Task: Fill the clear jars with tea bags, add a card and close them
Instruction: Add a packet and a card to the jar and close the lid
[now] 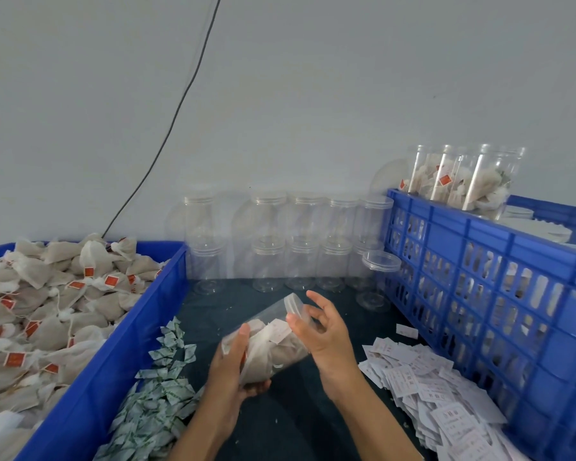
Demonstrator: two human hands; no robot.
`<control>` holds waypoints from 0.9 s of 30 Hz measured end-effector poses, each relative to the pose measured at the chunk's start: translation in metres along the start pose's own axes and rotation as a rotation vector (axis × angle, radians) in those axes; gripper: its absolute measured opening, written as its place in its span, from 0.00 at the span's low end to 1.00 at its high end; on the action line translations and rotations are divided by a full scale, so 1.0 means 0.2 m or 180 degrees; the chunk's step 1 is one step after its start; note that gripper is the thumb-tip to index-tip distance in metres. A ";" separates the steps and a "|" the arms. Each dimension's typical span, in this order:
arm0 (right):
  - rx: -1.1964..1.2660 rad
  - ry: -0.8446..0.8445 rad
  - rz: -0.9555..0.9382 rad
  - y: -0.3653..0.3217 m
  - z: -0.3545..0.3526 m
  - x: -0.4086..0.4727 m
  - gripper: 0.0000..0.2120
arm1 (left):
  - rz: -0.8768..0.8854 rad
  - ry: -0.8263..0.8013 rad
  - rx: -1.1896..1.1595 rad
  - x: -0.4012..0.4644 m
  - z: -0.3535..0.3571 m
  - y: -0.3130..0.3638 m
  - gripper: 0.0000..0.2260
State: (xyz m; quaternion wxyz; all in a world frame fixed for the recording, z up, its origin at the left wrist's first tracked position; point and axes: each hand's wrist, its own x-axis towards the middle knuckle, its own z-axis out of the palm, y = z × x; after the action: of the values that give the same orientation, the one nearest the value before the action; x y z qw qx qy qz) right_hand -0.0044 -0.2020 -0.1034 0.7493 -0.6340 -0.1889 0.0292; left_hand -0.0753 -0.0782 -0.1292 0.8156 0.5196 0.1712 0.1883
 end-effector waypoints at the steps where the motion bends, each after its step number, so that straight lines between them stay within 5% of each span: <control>1: 0.0064 0.0005 -0.0001 -0.01 0.01 -0.01 0.27 | 0.0036 0.0016 -0.0039 0.00 0.01 0.00 0.20; 8: 0.0485 -0.0246 0.0161 -0.10 0.04 -0.05 0.54 | -0.0476 -0.0610 -0.1093 -0.02 0.07 0.01 0.29; 11: 0.0098 -0.0512 0.0177 -0.10 0.07 -0.09 0.53 | -0.0704 -0.0798 -0.1446 0.01 0.09 0.02 0.29; 15: 0.0026 -0.0352 -0.0108 -0.16 0.06 -0.10 0.51 | -0.1050 -0.1036 -0.0960 0.04 0.14 0.07 0.33; 27: -0.0405 0.0632 -0.0552 -0.77 -0.38 0.07 0.38 | 0.1042 -0.1049 0.0859 0.00 0.78 0.48 0.07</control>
State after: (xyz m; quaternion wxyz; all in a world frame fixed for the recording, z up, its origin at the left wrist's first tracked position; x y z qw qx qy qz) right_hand 0.0031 -0.2985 0.0390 0.7223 -0.6613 -0.1694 -0.1107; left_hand -0.0144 -0.1636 0.0203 0.7146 0.6680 -0.0266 0.2061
